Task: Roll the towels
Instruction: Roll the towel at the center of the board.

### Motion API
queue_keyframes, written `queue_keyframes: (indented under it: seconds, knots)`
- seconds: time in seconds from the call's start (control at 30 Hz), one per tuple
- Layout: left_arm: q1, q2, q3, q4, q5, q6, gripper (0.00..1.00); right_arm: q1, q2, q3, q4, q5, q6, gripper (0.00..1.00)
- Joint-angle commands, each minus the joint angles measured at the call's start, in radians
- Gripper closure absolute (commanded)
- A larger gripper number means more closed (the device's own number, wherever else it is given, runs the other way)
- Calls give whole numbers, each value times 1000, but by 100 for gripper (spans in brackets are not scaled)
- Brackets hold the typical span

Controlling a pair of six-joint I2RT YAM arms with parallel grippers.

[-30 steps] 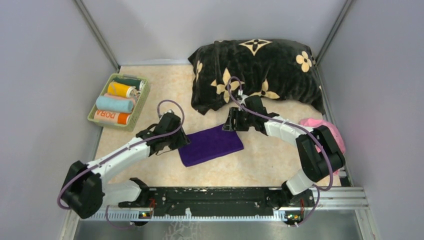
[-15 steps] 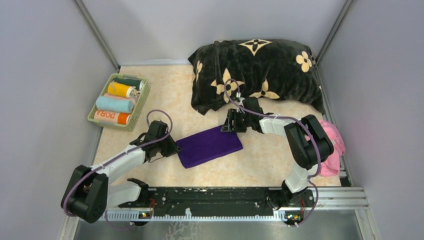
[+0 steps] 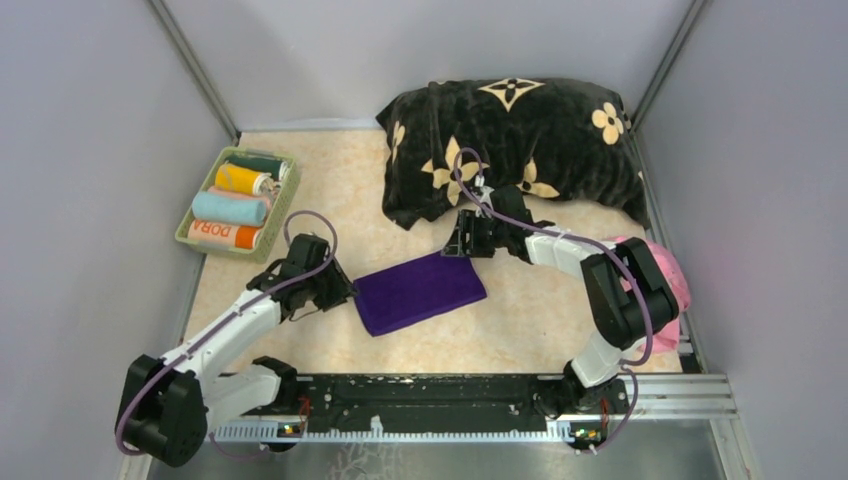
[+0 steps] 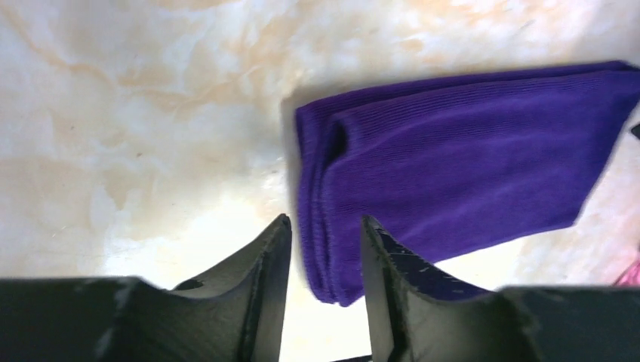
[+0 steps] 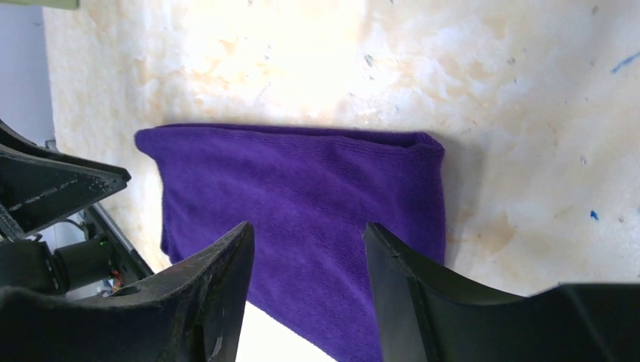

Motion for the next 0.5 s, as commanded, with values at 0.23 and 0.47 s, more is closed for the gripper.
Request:
queue_keyframes:
  seconds: [0.23,0.47]
  knots:
    - [5,95,51,15,28,36,45,-7,-51,45,-144,-11,-90,44]
    - [6,228,64,105,26,71,55,24,-77,-47,-217,83,-127,45]
